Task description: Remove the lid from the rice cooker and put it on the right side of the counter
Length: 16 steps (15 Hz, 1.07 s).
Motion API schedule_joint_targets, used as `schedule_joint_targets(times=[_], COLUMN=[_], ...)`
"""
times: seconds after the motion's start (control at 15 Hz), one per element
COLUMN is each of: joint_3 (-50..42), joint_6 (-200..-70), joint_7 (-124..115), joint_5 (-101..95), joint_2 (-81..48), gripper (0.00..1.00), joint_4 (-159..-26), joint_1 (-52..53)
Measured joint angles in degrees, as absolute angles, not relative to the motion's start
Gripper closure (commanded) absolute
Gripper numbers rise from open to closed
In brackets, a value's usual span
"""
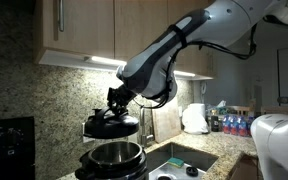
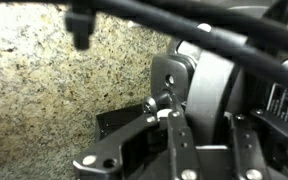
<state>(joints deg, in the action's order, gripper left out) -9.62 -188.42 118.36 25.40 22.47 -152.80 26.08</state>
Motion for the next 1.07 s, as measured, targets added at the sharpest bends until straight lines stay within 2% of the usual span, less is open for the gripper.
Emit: schedule_joint_targets(times=[0.87,1.07], joint_3=[-1.7,0.4], joint_6=[-186.8,-186.7], joint_7=[108.6,97.3], joint_5=[25.7,16.0], joint_2=[23.2,25.6], gripper=[0.97,0.97], joint_4=[-155.7,-159.0], joint_1=[12.8,7.7])
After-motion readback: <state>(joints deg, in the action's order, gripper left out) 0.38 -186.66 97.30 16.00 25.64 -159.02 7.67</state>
